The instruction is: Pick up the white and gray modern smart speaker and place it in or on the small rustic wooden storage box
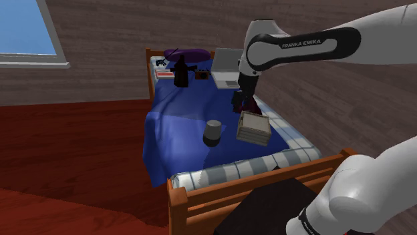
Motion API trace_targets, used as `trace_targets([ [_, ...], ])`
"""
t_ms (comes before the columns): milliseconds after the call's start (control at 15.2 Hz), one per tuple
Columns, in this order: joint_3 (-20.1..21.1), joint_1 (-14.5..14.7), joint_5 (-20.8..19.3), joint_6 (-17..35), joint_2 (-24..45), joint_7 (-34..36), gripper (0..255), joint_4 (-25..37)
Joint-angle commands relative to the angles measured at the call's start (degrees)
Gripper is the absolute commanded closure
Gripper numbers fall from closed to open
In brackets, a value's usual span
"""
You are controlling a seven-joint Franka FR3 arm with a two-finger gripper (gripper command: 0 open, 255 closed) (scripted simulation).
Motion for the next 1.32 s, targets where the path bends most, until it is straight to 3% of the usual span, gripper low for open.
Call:
trace_targets([
  [0, -0.5, 0.3, 0.8, 2.3, 4.6, -1.0, 0, 1.5],
  [660, -1.1, 0.5, 6.0, 8.9, 26.9, -6.5, 0, 12.6],
  [1254, -0.9, 0.5, 6.5, 14.4, 29.6, -6.9, 0, 9.6],
])
